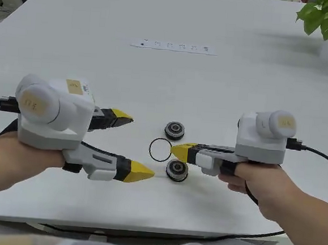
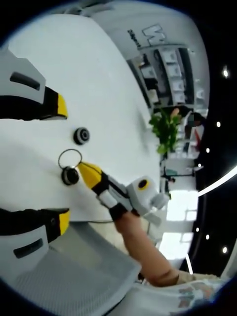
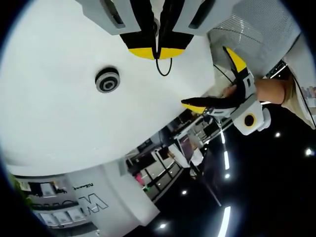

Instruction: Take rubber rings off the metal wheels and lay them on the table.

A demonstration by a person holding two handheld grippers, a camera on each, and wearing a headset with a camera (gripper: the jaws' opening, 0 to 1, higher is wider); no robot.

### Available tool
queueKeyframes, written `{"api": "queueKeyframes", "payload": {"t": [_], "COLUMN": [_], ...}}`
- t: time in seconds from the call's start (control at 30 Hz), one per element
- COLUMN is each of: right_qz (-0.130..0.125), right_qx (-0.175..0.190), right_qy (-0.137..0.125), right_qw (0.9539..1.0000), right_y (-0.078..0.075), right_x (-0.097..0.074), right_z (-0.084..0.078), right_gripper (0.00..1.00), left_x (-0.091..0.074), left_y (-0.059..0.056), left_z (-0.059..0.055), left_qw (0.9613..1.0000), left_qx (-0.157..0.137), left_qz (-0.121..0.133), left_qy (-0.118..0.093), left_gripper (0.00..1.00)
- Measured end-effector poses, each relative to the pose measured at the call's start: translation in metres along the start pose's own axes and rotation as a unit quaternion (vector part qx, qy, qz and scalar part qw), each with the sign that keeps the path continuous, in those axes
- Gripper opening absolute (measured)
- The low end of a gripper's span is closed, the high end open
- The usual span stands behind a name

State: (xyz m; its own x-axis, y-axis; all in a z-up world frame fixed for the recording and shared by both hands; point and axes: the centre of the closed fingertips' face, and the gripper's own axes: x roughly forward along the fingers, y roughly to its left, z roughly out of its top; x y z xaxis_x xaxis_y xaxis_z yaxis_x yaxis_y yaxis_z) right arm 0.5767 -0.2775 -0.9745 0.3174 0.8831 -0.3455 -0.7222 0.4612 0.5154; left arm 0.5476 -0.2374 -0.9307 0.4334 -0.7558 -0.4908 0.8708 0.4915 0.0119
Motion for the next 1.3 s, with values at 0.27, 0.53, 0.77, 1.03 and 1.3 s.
{"api": "queueKeyframes", "payload": {"t": [0.27, 0.53, 0.77, 1.03, 1.3], "right_qz": [0.006, 0.013, 0.011, 0.013, 0.007], "right_qx": [-0.005, -0.009, -0.017, -0.029, -0.064], "right_qy": [0.015, 0.029, 0.044, 0.062, 0.079], "right_qw": [0.9999, 0.9994, 0.9988, 0.9976, 0.9948], "right_y": [0.001, 0.004, 0.003, 0.007, 0.007], "right_x": [0.011, 0.022, 0.03, 0.037, 0.043], "right_z": [-0.001, -0.005, -0.009, -0.016, -0.022], "right_gripper": [0.0, 0.0, 0.0, 0.0, 0.0], "left_x": [-0.011, -0.021, -0.03, -0.04, -0.043], "left_y": [0.005, 0.006, 0.009, 0.011, 0.01], "left_z": [-0.005, -0.01, -0.013, -0.02, -0.025], "left_qw": [0.9999, 0.9995, 0.9992, 0.9988, 0.9985], "left_qx": [-0.013, -0.024, -0.032, -0.037, -0.041], "left_qz": [0.011, 0.018, 0.024, 0.031, 0.032], "left_qy": [0.001, 0.003, 0.003, 0.011, 0.017], "left_gripper": [0.79, 0.83, 0.87, 0.89, 0.89]}}
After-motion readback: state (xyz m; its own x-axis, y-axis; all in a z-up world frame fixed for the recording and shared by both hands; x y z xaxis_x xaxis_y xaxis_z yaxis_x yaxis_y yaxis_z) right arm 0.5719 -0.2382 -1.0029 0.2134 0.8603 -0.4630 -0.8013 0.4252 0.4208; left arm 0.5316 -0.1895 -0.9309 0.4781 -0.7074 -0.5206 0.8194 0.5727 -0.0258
